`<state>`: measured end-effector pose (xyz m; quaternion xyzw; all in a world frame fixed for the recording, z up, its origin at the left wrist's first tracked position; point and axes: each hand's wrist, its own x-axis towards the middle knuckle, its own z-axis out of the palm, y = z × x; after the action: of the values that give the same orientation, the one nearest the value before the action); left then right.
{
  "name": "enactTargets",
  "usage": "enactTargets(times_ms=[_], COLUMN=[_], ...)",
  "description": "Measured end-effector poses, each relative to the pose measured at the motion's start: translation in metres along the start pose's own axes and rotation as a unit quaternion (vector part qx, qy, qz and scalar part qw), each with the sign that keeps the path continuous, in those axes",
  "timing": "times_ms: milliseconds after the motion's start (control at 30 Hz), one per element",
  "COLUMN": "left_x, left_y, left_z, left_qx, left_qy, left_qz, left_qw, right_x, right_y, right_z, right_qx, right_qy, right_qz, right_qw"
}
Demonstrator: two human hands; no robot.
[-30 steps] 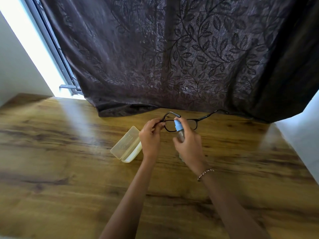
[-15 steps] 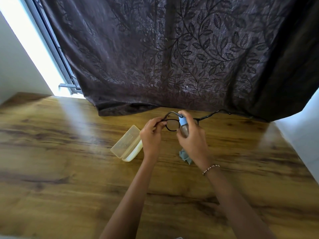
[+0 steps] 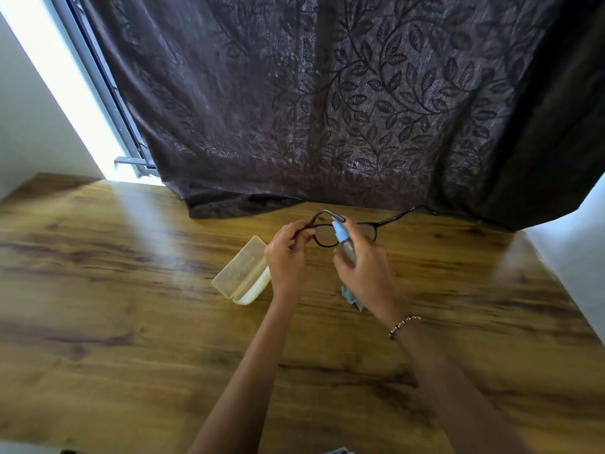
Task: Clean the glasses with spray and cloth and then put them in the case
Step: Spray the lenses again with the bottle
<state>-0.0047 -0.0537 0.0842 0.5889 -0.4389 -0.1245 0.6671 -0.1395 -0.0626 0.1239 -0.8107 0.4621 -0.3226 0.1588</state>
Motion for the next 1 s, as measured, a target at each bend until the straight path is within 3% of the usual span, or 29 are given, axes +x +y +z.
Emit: enactTargets(times_ms=[267, 467, 700, 1000], left_x=[-0.0019, -0.0013, -0.0008, -0.0005], left_y=[0.0024, 0.0034, 0.0021, 0.0023], left_z=[-0.0002, -0.0007, -0.0021, -0.0027], left_qx=[0.007, 0.012, 0.007, 0.002], left_qy=[-0.006, -0.005, -0.005, -0.008], left_qz=[0.014, 0.023, 0.021, 0.024], left_qw=[1.0, 1.0, 1.0, 1.0], right_x=[-0.0004, -0.0038, 0.0006, -0.0045], right_y=[0.0024, -0.0015, -0.0019, -0.0052], right_z=[0.0022, 0.006, 0.0041, 0.0036], right_qx=[0.02, 0.049, 0.064, 0.039], right_qy=[-0.019, 0.024, 0.004, 0.083], right_qz=[0.019, 0.048, 0.019, -0.011], right_qw=[0.999, 0.997, 0.998, 0.996])
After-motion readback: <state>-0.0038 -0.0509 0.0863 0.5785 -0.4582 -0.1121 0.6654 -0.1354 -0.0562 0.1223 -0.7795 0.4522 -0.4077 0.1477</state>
